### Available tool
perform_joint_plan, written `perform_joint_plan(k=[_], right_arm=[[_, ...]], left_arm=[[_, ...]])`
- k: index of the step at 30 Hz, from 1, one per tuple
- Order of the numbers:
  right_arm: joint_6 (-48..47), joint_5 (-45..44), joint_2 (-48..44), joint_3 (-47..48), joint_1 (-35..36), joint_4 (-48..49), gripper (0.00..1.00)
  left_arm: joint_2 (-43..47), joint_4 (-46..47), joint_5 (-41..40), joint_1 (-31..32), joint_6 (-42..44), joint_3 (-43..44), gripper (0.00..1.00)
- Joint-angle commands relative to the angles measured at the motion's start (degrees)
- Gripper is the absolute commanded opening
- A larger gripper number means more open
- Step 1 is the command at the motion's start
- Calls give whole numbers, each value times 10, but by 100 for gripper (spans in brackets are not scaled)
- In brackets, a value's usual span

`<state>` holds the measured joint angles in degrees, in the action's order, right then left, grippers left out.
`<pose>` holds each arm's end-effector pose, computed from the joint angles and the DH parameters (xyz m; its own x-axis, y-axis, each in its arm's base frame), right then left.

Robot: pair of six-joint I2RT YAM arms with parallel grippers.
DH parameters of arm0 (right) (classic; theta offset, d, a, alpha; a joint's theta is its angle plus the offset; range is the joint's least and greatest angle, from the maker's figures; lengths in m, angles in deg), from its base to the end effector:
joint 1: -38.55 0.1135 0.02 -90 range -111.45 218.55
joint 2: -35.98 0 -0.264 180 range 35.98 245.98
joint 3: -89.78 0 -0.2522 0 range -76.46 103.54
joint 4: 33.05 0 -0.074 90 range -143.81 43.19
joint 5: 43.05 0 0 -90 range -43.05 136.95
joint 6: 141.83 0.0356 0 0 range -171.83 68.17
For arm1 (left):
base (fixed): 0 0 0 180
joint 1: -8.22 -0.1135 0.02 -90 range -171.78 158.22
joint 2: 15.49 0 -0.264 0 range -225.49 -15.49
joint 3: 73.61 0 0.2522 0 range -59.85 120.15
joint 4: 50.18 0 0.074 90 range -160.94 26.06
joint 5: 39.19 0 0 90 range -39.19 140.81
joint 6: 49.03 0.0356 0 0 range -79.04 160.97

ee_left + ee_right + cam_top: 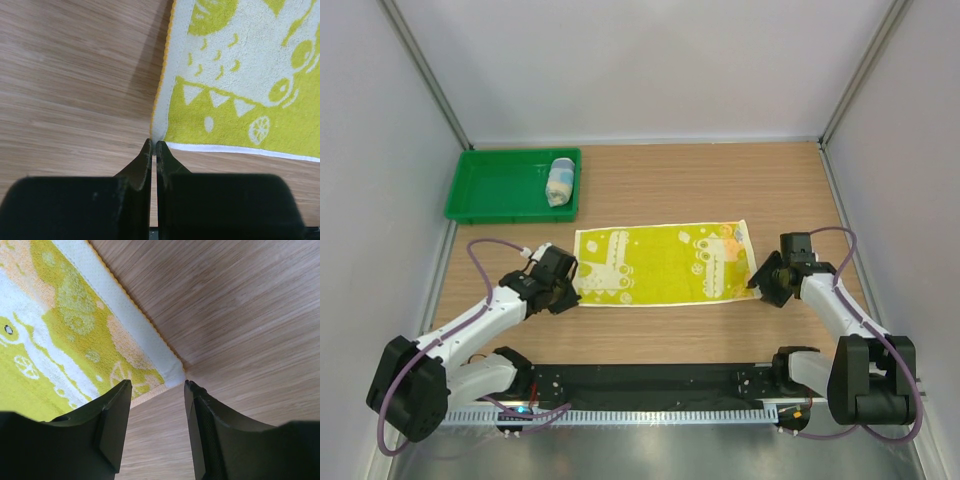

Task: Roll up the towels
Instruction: Flatten the towel, then fold the towel

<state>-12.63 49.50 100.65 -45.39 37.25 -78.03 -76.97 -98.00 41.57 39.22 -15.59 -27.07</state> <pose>0.1909 -0.0027 0.1674 -0.6988 0.6474 -0.3043 0.5747 0.7613 0.3001 0.1637 -0.0917 0.1834 -0.7916 -0.4852 -0.3714 -0.3905 0.8692 -0.3033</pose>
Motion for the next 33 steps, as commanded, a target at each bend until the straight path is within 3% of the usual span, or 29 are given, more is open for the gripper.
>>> perform_joint_plan(k=[1, 15, 22, 25, 27, 33], right_arm=[[4, -4, -2, 0, -3, 13, 53], [2, -10, 32, 2, -6, 27, 45], [-3, -3, 36, 0, -6, 33, 27], [-4, -1, 35, 0, -6, 36, 16], [-8, 5, 28, 0, -6, 39, 2], [-17, 19, -36, 13, -6, 13, 1]], left_arm=[[-4, -7, -17, -2, 7, 7, 1], [5, -19, -18, -16, 14, 15, 1], [-1, -16, -18, -16, 14, 15, 1], [-5, -14, -18, -17, 14, 18, 1], [-7, -17, -19, -17, 17, 19, 1], [13, -57, -37, -17, 20, 40, 1]])
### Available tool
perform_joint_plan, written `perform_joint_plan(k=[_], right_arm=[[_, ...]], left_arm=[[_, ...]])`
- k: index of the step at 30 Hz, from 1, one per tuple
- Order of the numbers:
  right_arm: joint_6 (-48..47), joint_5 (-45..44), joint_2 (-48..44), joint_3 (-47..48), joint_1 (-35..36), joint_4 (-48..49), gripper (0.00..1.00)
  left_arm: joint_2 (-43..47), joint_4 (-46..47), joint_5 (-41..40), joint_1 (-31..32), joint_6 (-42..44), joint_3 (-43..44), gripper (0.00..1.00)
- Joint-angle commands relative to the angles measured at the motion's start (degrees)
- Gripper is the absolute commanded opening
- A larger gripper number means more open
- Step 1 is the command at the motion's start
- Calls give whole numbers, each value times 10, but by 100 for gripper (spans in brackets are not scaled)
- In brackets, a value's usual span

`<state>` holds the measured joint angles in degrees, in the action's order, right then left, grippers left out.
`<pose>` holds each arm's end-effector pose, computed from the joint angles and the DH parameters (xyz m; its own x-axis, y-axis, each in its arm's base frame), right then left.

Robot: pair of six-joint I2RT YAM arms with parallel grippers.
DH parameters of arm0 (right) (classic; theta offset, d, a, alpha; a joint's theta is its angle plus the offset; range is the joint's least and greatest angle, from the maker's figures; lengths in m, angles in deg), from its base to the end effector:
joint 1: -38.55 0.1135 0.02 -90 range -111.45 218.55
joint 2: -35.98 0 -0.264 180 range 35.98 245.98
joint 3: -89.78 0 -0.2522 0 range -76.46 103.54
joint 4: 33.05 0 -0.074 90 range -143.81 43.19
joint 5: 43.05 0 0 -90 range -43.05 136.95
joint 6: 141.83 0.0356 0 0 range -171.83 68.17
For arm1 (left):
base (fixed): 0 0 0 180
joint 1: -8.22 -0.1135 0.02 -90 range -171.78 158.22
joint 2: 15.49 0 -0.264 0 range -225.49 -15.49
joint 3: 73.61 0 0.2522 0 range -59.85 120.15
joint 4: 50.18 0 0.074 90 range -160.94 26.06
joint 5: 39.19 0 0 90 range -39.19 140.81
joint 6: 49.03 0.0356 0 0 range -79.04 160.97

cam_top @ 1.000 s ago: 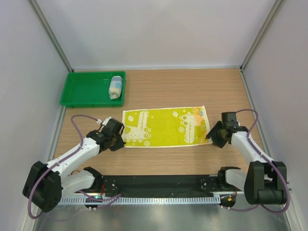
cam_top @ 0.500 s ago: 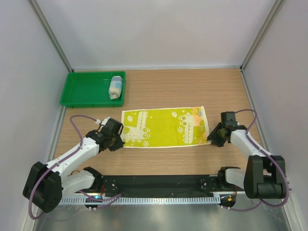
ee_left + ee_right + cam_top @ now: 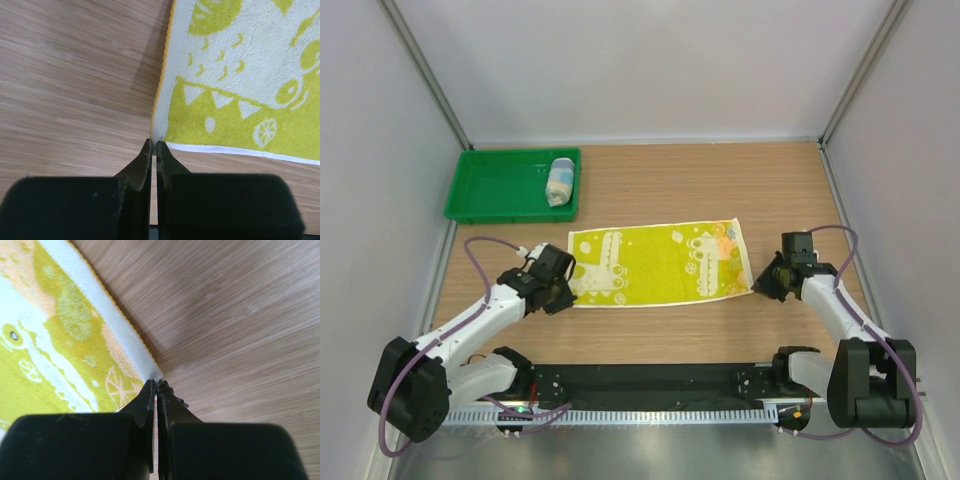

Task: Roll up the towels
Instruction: Fold the towel

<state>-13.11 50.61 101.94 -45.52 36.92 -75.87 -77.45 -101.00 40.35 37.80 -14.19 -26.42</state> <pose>0.1954 -0.0033 0.1646 -0.7011 0.6444 -0.3051 0.5627 0.7629 0.3182 0.1639 -0.0856 0.1830 -0.7973 -0.4755 -0.3718 -0.4099 0.8787 -0.2447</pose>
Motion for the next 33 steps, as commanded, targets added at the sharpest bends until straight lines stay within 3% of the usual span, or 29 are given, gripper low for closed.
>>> perform_joint_plan(k=[1, 6, 10, 16, 26, 33], right_arm=[[-13, 5, -61, 18, -3, -16, 1], [-5, 15, -109, 35, -3, -76, 1], [35, 83, -168, 16, -3, -99, 1], [49, 60, -230, 27, -3, -138, 1], [9, 49, -80, 164, -3, -107, 1], [0, 40, -3, 203, -3, -72, 1]], left_arm=[[24, -34, -28, -3, 7, 37, 1], [67, -76, -30, -3, 6, 48, 1], [91, -97, -17, -3, -3, 45, 1], [123, -119, -10, -3, -19, 62, 0], [17, -135, -64, -11, 37, 191, 1], [-38, -123, -82, -36, 57, 243, 1]])
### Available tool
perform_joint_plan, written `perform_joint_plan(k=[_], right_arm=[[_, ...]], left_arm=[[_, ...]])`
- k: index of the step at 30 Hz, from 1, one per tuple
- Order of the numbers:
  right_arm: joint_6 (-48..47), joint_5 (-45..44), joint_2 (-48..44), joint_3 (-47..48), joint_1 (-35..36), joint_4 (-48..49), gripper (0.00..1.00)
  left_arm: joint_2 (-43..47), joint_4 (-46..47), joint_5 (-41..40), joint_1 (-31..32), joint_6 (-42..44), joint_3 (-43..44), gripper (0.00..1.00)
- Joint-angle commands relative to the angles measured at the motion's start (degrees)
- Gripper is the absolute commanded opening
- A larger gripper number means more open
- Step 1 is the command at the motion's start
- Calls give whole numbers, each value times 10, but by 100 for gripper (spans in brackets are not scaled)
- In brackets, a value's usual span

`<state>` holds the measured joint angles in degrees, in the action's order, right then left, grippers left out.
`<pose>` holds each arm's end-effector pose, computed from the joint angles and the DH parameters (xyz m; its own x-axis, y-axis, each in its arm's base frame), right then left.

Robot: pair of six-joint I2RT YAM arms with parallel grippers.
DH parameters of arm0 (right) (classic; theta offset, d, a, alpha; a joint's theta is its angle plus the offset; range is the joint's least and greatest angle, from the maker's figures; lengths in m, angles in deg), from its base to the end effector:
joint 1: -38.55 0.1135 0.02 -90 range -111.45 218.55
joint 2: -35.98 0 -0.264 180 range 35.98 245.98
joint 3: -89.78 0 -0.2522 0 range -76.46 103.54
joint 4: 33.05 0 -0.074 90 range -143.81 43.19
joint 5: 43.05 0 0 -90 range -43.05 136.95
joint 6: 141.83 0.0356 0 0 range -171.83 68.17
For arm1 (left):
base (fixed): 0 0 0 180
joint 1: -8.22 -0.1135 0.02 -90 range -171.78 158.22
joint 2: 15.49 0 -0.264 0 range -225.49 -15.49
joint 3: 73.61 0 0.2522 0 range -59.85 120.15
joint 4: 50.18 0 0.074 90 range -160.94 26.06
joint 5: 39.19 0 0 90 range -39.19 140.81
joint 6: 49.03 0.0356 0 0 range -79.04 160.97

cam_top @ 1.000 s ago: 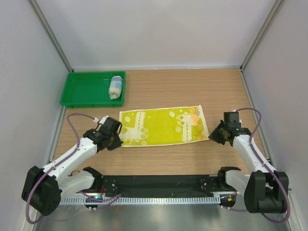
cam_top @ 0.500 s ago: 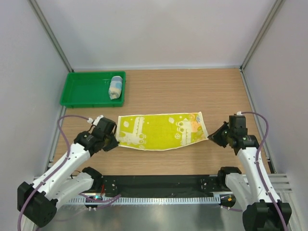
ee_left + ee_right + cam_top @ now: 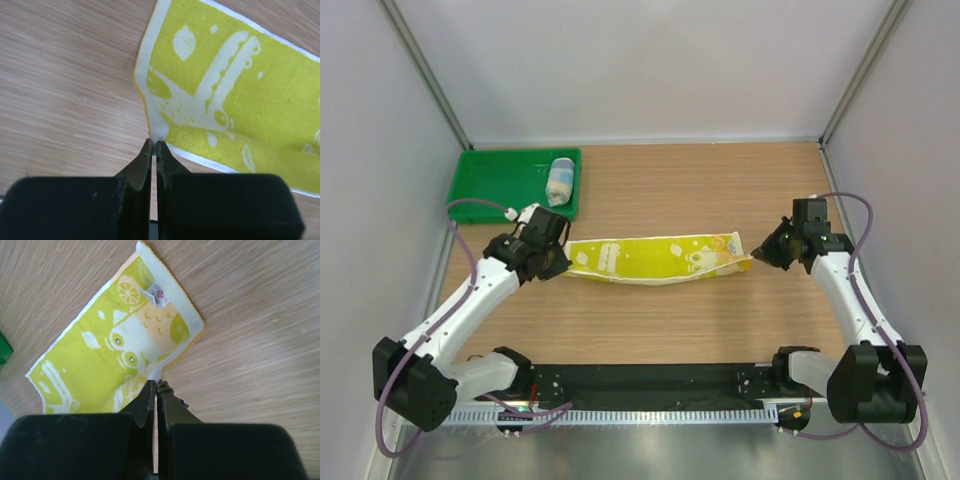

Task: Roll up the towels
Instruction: Fold the towel

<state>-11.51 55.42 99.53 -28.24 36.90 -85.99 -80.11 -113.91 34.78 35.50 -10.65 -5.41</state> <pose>0.2180 -0.0010 0.2540 -0.6574 0.6592 -0.3650 0.4832 0.7405 0.4671 0.1933 -0.0886 0.2739 -0.7282 -0.4722 -0.4968 -0.4066 0.8811 -0.2415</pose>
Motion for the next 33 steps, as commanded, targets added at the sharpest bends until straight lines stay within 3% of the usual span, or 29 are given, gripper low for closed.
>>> perform_joint_plan(k=[1, 15, 33], right_arm=[[-17, -6, 31, 34, -3, 31, 1], [-27, 8, 165, 102, -3, 66, 1], [-7, -11, 333, 176, -3, 105, 1]], left_arm=[[-17, 8, -26, -24, 26, 37, 0], [-145, 59, 7, -79, 56, 85, 1], [-301, 98, -10, -117, 69, 169, 0]])
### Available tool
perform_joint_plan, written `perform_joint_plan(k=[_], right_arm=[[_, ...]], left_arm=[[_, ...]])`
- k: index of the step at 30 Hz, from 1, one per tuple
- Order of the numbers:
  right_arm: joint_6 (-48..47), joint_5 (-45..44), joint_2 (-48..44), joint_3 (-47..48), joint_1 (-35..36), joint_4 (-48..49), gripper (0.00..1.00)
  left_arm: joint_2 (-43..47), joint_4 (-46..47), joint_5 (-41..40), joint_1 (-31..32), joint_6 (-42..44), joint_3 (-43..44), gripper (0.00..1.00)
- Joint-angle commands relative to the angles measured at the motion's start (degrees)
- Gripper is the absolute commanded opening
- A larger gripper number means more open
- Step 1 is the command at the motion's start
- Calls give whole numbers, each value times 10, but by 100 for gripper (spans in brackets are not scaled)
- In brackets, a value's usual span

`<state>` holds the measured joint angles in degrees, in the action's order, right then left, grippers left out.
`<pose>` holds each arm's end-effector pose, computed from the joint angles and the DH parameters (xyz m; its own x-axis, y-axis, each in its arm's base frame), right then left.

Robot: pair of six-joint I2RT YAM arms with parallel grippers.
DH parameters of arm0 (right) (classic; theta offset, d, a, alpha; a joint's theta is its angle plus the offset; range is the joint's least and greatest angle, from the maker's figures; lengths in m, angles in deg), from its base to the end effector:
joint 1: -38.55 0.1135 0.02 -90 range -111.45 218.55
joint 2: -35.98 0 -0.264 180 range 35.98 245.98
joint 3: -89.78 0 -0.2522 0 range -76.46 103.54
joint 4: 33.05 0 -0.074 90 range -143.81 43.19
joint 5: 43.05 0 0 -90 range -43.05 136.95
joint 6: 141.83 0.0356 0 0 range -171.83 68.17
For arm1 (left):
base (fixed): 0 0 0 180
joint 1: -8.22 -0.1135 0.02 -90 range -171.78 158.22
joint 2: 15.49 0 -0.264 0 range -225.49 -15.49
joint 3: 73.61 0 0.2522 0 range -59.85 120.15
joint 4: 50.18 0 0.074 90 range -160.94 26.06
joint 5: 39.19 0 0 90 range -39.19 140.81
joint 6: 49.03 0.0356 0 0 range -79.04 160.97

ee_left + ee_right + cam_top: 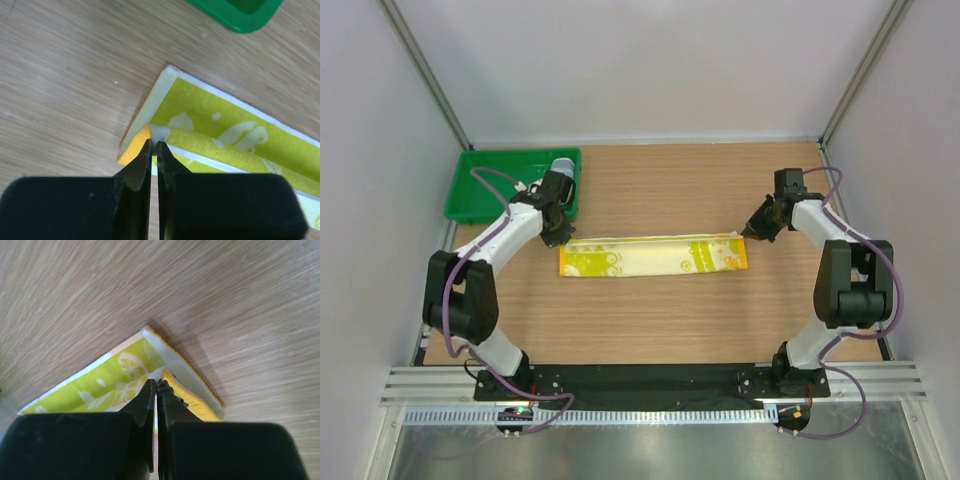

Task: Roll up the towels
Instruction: Fold the towel

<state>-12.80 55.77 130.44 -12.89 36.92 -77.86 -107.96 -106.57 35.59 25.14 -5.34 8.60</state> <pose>0.3329 -0.0040 0.2061 -0.7129 0.6428 -0.2802 0.5213 0.7531 0.4013 0.3112 -0.0849 0.2329 -0.7378 -0.5048 -0.4481 -0.5099 0.8518 -0.1201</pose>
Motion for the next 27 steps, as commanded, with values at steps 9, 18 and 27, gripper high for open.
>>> perform_joint_plan(k=[9, 18, 27], right_arm=[[-11, -75, 21, 81, -2, -8, 93], [-23, -95, -131, -76, -2, 18, 93], [-37, 2, -167, -182, -1, 61, 75]], left_arm=[[-48, 28, 1, -37, 23, 65, 99], [77, 49, 21, -36, 33, -45, 100], [194, -32, 121, -35, 118, -35, 100]])
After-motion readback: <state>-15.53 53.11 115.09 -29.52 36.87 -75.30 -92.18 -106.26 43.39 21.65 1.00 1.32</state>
